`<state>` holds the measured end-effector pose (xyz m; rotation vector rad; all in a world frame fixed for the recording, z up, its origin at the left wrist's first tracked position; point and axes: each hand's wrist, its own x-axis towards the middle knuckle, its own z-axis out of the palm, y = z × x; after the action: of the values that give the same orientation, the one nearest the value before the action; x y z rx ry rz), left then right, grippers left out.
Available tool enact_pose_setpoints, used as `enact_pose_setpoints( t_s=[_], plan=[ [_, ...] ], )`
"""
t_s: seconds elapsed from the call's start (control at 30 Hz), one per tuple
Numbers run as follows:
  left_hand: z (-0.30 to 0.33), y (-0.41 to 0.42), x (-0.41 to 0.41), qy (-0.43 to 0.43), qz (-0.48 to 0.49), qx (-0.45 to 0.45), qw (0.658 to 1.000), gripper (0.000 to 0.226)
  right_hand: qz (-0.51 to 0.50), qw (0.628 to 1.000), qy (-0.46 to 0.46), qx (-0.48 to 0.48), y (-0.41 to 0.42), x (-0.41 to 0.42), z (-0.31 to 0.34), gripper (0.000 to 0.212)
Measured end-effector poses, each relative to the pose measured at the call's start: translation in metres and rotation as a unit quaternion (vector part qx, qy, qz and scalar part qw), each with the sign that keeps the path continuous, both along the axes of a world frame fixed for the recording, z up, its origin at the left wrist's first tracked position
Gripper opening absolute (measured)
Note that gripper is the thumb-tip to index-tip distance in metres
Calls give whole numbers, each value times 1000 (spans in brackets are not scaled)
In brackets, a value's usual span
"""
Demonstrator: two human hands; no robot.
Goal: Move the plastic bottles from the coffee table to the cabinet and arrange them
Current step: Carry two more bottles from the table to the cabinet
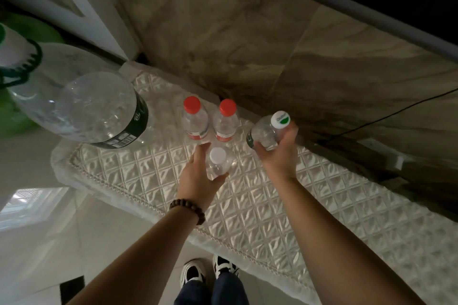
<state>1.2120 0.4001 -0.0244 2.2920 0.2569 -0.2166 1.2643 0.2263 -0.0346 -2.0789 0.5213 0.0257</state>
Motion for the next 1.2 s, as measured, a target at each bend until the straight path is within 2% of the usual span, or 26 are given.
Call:
enact_pose_setpoints(
  t_s=[0.23,0.43,0.53,0.63,0.77,0.97,1.2],
  plan=[
    [-2,1,-2,11,-6,8,1000,75,4,1000,3,-19,8,-4,-10,82],
    [2,1,-7,29,-3,10,1000,106,36,999,8,-20,3,-7,1,107],
    [12,3,-11,23,-12,39,999,108,40,999,13,-24,-2,-13,13,109],
    [29,6,-19,2,-24,83,996,100,44,997,12,-56,-6,-22,36,105],
    [70,11,-33,-8,-46,143,989,94,70,993,-3,-94,-5,-41,84,88],
    [134,26,-63,-6,-32,171,985,90,119,982,-15,-144,-1,-81,160,77],
    [192,64,-109,-12,-14,205,979,84,165,971,-17,-175,15,-146,212,63]
  ],
)
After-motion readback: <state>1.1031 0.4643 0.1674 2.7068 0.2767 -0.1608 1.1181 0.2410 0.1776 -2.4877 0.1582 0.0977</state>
